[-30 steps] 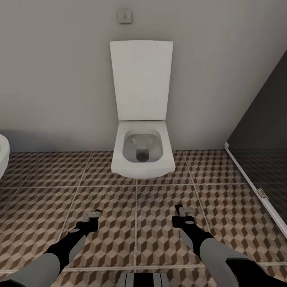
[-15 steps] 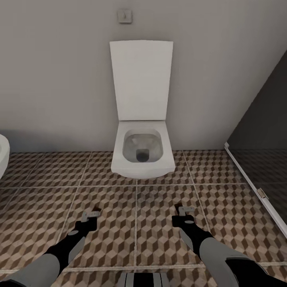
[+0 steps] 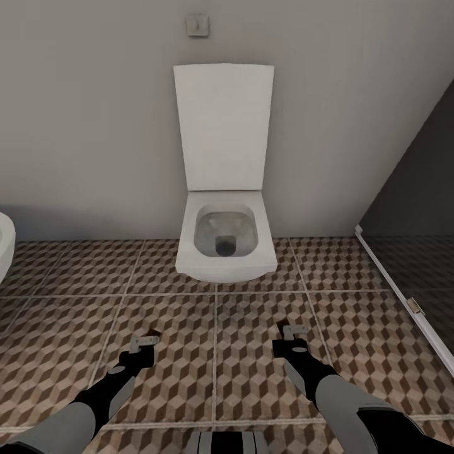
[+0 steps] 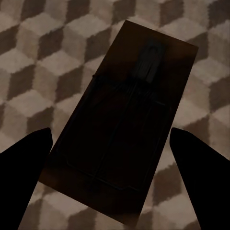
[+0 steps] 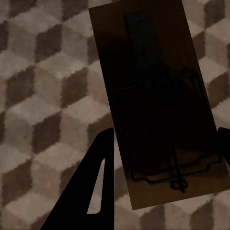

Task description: Take the four mousetraps from the cabinet in the bathroom and place them on the bathroom floor. Make sure all four end up on the same floor surface, and ensure that at least two of them are either under or directly next to the same bathroom sink.

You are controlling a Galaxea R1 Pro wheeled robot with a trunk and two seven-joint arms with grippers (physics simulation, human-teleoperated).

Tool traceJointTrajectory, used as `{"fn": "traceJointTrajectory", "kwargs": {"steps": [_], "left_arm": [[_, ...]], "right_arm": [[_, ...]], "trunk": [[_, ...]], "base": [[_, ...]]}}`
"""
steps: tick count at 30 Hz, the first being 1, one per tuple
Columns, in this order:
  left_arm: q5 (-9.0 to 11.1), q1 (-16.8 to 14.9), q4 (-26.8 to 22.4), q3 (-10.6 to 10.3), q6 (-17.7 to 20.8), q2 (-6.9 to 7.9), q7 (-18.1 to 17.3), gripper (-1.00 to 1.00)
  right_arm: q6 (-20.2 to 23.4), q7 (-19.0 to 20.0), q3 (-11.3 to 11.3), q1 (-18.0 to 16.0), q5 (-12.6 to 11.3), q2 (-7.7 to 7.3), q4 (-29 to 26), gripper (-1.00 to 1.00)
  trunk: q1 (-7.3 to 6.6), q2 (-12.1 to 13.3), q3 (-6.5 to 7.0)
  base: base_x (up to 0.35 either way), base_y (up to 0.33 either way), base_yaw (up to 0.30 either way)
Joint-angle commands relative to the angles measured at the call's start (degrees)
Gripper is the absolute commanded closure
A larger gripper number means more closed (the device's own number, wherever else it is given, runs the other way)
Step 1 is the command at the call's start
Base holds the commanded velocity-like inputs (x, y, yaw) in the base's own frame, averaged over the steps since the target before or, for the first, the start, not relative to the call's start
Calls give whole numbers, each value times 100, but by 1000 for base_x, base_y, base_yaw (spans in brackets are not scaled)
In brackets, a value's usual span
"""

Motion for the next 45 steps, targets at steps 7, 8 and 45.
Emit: {"fn": "traceJointTrajectory", "kwargs": {"steps": [7,8,45], "left_arm": [[43,-2,-10,-49,-14,-4,34,100],[43,-2,-12,-49,-13,-10,38,100],[99,-2,-37,-5,-36,-216,113,100]], "right_arm": [[-3,-17,-17,0,48,4,-3,100],[-5,-17,-17,0,48,5,-3,100],[-4,-32,-16,-2,58,-3,-20,100]], "trunk": [[-1,-1,-4],[-1,-1,-4],[45,-26,-403]], "base": [[0,0,0],[0,0,0],[0,0,0]]}}
